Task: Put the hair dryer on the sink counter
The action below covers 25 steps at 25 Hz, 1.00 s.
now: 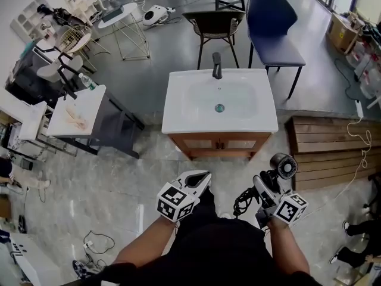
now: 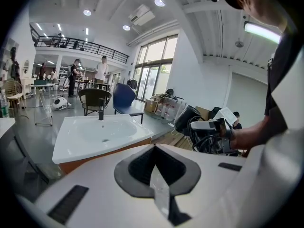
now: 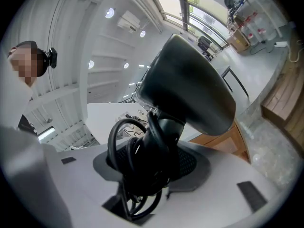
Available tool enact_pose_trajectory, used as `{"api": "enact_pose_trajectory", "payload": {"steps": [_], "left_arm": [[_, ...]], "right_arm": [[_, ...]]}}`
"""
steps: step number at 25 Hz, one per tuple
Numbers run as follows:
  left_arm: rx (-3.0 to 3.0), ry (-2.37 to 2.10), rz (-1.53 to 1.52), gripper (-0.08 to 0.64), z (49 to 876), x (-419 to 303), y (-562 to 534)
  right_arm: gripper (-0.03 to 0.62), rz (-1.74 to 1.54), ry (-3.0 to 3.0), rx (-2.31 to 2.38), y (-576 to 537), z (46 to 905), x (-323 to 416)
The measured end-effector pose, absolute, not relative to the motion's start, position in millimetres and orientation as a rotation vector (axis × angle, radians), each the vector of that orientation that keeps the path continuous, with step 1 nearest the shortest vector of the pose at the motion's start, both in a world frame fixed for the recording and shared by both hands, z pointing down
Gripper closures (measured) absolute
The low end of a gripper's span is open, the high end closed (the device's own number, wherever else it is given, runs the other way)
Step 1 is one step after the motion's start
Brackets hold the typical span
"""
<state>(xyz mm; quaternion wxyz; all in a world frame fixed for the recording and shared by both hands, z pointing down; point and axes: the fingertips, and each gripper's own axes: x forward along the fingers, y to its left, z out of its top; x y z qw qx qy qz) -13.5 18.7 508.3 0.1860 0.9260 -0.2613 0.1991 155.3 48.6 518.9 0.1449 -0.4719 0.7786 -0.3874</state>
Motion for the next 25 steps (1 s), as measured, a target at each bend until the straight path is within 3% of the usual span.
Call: {"api": "enact_pose_trajectory", "payload": {"steps": [25], "left_arm": [[2.685,-0.566,0.535,0.56,507,-52,-255]], "right_arm": [[0.379,-1.055,2.194,-1.553,-200,513,107]]}}
